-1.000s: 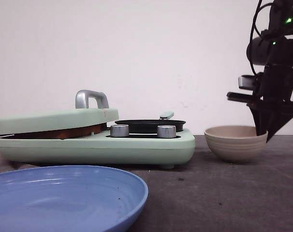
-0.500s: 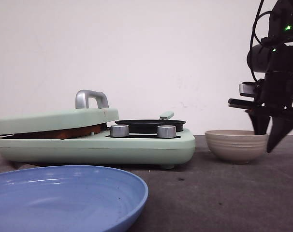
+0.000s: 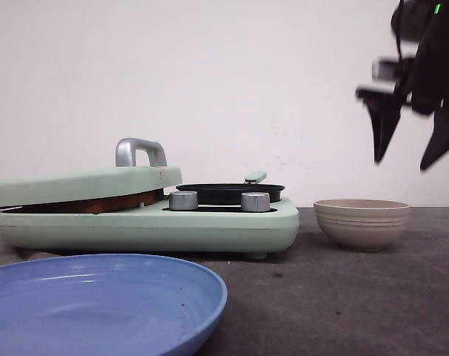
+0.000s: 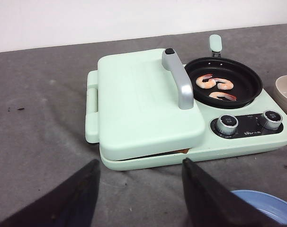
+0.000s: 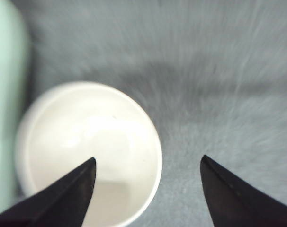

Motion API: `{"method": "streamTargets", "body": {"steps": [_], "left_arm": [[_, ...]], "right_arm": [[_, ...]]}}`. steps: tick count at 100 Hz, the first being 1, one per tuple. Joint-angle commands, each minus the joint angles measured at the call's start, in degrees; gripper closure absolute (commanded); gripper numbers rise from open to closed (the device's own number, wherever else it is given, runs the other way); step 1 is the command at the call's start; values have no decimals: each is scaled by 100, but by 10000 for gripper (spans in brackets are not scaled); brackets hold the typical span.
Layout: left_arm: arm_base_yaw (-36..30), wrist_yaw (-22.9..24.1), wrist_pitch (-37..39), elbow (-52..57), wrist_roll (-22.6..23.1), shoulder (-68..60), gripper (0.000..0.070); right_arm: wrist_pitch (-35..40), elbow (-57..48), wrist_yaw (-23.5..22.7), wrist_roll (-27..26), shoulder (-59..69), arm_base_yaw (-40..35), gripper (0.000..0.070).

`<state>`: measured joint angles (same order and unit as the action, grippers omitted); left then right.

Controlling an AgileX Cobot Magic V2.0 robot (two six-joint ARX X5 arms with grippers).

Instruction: Make breakfast with bread and shrimp

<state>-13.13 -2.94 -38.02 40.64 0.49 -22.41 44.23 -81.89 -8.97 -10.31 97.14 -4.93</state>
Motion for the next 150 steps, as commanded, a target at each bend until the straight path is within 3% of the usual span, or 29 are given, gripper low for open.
{"method": "streamTargets", "body": {"steps": [1,15,27,35,56,61,69,72,100,124,150], "left_arm": [[-2,-4,37,42,13,-7,422],[-2,-4,116,42,0,-7,423],[-2,-4,345,42,-175,-17,423],[-2,-4,529,42,-350,-70,427],[-2,-4,730,42,-490,-295,439],[-2,-4,730,42,-490,-352,497],[-2,-4,743,42,-487,-428,696],[-2,-4,765,42,-490,-459,699],[-2,-114,1132,42,-603,-573,700],[-7,-640,1235,42,-737,-463,700],[-7,-632,1464,-122,-876,90,700]], "right_arm": [[-66,-72,-2,72,-247,-13,268],[-101,-72,-98,74,-1003,-20,271],[-79,-72,-555,188,-1600,-20,278],[-48,-72,-758,203,-1943,-20,322],[111,-70,-774,332,-2614,-168,477],[208,-70,-769,376,-2739,-214,536],[350,-59,-765,476,-2938,-304,659],[385,-52,-761,505,-3012,-350,700],[-4,363,-754,514,-3899,-905,700],[-1209,2181,-702,511,-5357,-1491,700],[-1926,4586,236,17,-7318,-1919,700]]}}
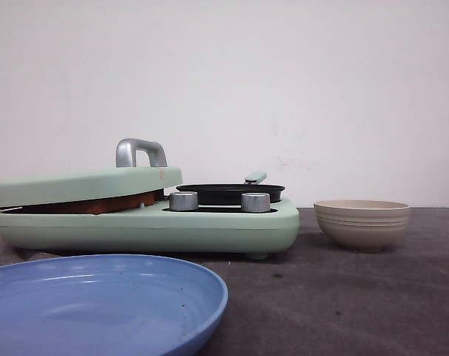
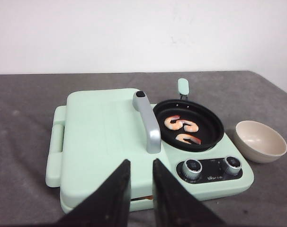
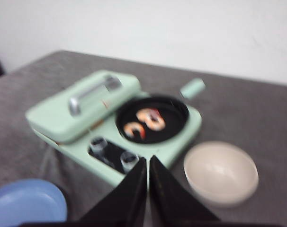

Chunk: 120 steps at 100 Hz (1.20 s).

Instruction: Make breakfast with bread and shrimp

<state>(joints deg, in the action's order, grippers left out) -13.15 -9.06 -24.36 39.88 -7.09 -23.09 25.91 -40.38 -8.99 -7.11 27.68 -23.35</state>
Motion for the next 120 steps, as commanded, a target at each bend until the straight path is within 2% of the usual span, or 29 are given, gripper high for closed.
{"method": "streamTargets", "body": {"steps": [1,11,21,40,57,74,120], "left_arm": [[-4,-20,120,-70,-131,195,700],[-4,15,348,-354,-269,627,700],[-4,181,291,-553,-267,975,700],[-4,199,83,-857,-271,1427,700],[-4,437,-289,-903,-341,1585,700],[-4,820,-695,-898,-603,1585,700],[-4,820,-697,-896,-601,1585,700]], "right_arm": [[-103,511,282,-330,-444,-87,700],[-129,1167,516,-599,-1134,-131,700],[-111,1569,516,-643,-1657,-131,700],[-197,2013,496,-658,-2166,-131,700],[-343,2048,693,-730,-2192,-131,700],[-345,2048,761,-826,-2192,-131,700],[-345,2046,754,-894,-2192,-131,700]]}}
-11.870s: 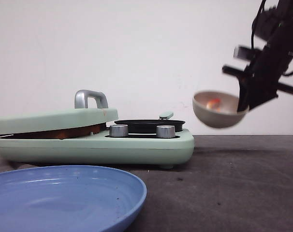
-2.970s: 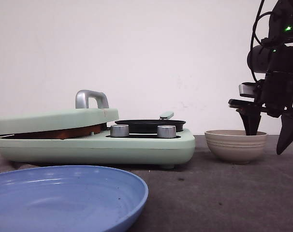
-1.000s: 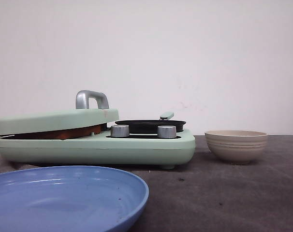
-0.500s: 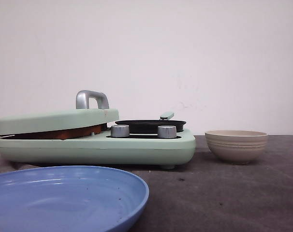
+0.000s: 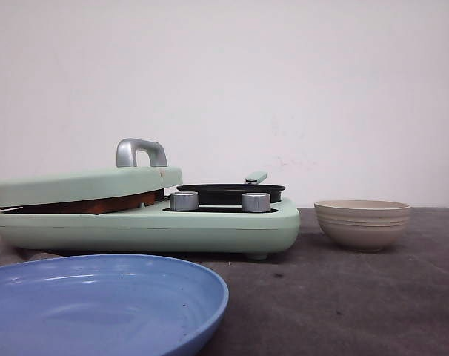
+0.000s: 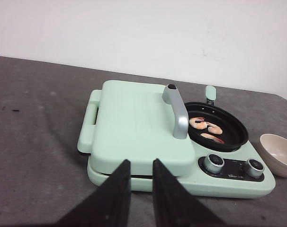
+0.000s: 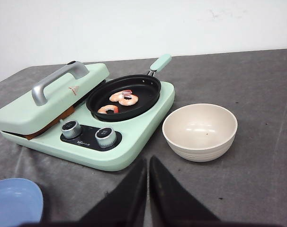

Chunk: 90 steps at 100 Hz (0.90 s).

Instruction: Make breakfast with bread and shrimp

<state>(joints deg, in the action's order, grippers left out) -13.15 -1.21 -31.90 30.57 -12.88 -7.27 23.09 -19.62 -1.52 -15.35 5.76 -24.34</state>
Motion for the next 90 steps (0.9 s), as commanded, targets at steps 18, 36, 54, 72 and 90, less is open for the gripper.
{"method": "streamTargets", "body": {"steps": [18,36,54,72,90], "left_arm": [[-4,37,57,35,-22,2,700],[-2,35,35,28,-24,2,700],[46,619,111,-225,98,256,700],[337,898,1930,-1390,765,708,700],[772,579,2094,-2061,767,708,700]], "right_arm": [[-63,-31,7,-70,0,-33,700],[-63,-31,7,-70,0,-33,700],[-63,-31,7,-70,0,-33,700],[-66,-31,7,-70,0,-33,700],[-79,-33,7,-70,-9,-33,700]]}}
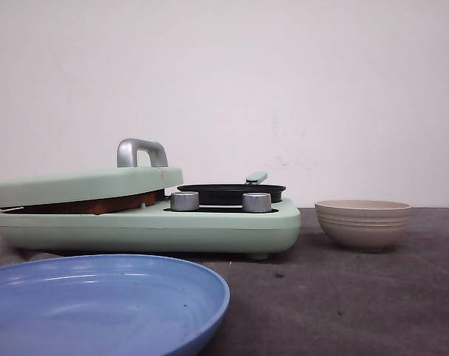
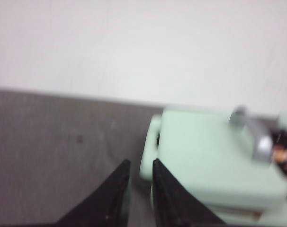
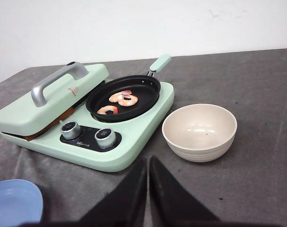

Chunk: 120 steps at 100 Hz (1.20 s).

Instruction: Make breakfast with bread and shrimp

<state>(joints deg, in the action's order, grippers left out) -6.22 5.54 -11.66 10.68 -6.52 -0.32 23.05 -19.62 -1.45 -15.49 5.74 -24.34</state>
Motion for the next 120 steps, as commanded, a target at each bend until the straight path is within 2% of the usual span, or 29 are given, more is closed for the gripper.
{"method": "streamTargets", "body": {"steps": [1,15,27,36,48,70,120], "left_arm": [[103,-101,70,-98,129,13,700],[420,-192,111,-511,122,13,700],[616,-599,520,-1012,79,15,700],[693,-868,85,-990,116,15,700],[719,-855,92,-990,269,15,700],[680,-1062,114,-986,262,13,700],[680,-1047,105,-986,264,13,700]], "right_arm": [[-72,-33,2,-57,-7,-33,700],[-74,-33,2,-57,-7,-33,700],[-74,-33,2,-57,-7,-33,700],[-76,-35,2,-57,-7,-33,700],[-76,-37,0,-57,-9,-33,700],[-74,-37,2,-59,-9,-33,700],[-74,-37,0,-57,-9,-33,700]]}}
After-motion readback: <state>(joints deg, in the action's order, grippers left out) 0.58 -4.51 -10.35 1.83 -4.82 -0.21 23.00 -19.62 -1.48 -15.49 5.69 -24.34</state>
